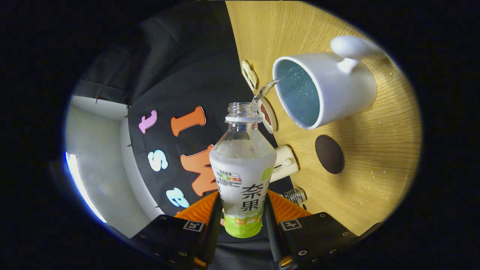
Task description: Take the bottle from table, then pour the juice into the cup, finally place the bottle on the coaster
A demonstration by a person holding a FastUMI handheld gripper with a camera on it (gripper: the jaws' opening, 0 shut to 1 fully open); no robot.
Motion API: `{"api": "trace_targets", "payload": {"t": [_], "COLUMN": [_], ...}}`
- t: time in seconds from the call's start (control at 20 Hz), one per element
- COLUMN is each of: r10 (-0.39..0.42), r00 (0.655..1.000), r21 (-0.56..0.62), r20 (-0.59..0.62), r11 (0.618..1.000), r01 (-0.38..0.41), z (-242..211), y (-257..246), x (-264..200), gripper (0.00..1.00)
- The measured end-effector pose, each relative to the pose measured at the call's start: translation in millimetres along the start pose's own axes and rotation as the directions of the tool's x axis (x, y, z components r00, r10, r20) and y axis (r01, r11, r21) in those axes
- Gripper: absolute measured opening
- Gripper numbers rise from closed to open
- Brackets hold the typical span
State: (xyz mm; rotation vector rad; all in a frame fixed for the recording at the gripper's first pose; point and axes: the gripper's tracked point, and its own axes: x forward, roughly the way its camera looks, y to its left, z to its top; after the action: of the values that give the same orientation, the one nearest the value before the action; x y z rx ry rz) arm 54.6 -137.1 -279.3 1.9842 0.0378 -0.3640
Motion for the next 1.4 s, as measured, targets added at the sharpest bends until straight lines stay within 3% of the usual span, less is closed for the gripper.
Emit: {"api": "trace_targets", "payload": {"t": [1.4], "r10": [0.051], "r00": [0.999], "r21": [0.238], "r20": [0.019], "r11": [0.97], "r01": [-0.054], "z": [3.3], "y": [27.3], "x": [2.2], "gripper": [0.59]}}
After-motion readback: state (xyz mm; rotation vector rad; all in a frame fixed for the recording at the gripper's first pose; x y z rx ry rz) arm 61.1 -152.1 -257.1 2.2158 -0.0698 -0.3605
